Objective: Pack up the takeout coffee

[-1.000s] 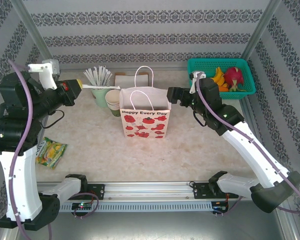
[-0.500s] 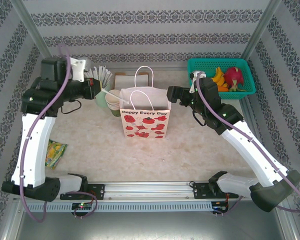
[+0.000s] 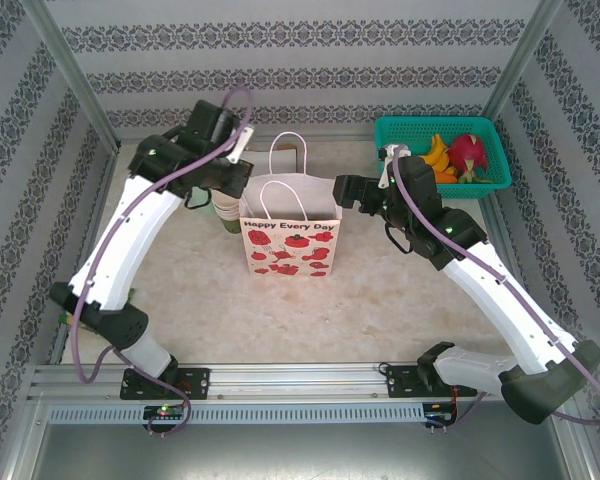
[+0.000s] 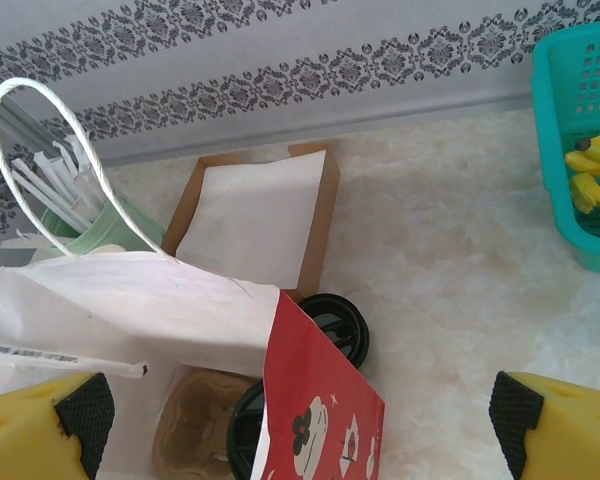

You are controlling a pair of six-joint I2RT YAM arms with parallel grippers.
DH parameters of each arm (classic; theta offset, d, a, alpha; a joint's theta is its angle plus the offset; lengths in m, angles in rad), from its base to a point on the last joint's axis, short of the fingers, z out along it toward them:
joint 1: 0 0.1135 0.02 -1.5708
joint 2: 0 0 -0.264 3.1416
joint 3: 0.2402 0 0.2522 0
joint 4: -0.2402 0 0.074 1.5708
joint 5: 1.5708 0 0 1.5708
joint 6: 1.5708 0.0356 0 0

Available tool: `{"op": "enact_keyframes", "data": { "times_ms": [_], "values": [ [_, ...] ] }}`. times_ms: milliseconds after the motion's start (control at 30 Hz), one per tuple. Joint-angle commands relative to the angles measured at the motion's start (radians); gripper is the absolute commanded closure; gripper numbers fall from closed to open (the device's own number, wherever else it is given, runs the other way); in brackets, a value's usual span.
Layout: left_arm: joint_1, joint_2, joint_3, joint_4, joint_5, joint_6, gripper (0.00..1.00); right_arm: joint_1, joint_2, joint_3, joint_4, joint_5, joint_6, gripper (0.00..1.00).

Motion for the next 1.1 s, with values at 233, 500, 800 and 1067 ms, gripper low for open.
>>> {"op": "enact_keyframes", "data": {
  "times_ms": [233,500,800,1067],
  "values": [
    [-0.086,0.153,0.066,-0.054,-0.067,-0.024,0.89,-0.012,-0.063,-0.039,0.003,-0.010,0.006,0.02],
    [-0.086,0.102,0.006,0.052,0.026,-0.104,0.53,-0.012,-0.059,-0.045,0.011,-0.026,0.008,0.02],
    [-0.046,-0.051,-0.157,0.088,-0.181,-0.164,0.28,-0.012,-0.049,-0.043,0.017,-0.002,0.024,0.02],
    [-0.036,-0.067,-0.237,0.039,-0.145,-0.263,0.32,-0.012,-0.050,-0.039,0.011,0.044,0.038,0.02]
  ]
}}
